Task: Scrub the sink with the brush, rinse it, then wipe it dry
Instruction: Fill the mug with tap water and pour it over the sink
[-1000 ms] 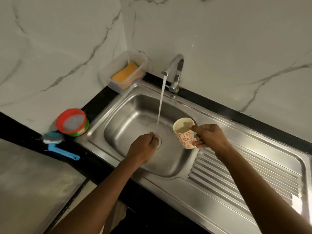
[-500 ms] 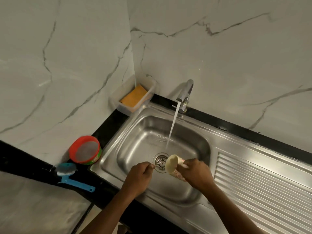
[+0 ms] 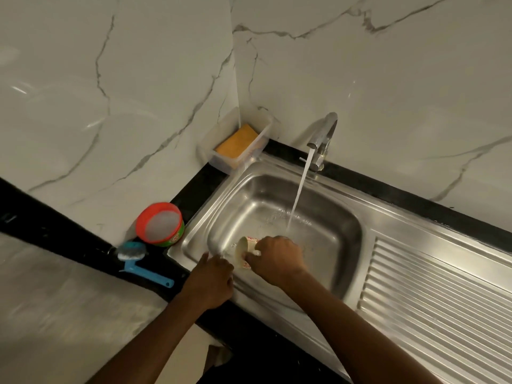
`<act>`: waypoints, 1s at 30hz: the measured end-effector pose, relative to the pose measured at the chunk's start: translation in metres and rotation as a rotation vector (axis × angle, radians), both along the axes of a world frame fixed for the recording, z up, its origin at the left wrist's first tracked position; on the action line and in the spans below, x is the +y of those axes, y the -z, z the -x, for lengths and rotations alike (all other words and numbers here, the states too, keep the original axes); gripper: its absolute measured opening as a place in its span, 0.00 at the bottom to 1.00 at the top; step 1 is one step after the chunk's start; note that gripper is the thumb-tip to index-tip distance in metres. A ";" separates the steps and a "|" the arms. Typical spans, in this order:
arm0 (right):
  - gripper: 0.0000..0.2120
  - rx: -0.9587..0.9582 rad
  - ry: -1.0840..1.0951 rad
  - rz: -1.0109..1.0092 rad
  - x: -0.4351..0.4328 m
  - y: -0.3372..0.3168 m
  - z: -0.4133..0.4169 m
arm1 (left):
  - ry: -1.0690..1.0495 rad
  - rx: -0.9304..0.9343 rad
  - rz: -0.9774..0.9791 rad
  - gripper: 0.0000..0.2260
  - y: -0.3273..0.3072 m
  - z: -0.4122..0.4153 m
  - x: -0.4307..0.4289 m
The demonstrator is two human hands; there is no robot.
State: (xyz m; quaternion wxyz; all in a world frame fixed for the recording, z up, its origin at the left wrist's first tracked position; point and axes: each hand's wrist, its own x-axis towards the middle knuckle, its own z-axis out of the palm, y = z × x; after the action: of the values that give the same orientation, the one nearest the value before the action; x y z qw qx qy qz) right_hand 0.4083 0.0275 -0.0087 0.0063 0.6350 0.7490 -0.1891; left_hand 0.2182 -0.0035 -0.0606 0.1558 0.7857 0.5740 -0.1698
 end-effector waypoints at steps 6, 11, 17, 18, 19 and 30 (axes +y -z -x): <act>0.21 0.056 0.033 0.203 -0.005 0.011 -0.034 | -0.012 -0.051 0.001 0.22 0.004 0.006 -0.012; 0.22 -0.138 -0.006 0.264 -0.005 0.006 -0.077 | -0.088 -0.114 -0.029 0.19 0.002 0.000 -0.014; 0.16 0.118 0.249 0.448 0.019 0.014 -0.056 | -0.117 -0.154 -0.022 0.17 0.002 0.001 0.000; 0.17 0.288 0.396 0.452 0.025 0.018 -0.047 | -0.114 -0.170 -0.028 0.17 0.001 0.002 0.003; 0.18 0.494 0.578 0.461 0.030 0.023 -0.037 | -0.108 -0.195 -0.039 0.17 -0.001 0.002 0.008; 0.16 0.725 0.732 0.477 0.026 0.030 -0.022 | -0.066 -0.324 -0.073 0.17 -0.001 0.023 0.049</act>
State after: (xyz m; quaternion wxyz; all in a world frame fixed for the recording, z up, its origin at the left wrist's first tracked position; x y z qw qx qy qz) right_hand 0.4301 0.0539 -0.0385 -0.1741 0.7287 0.3707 -0.5489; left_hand 0.1953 0.0457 -0.0592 0.2231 0.7888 0.5725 -0.0146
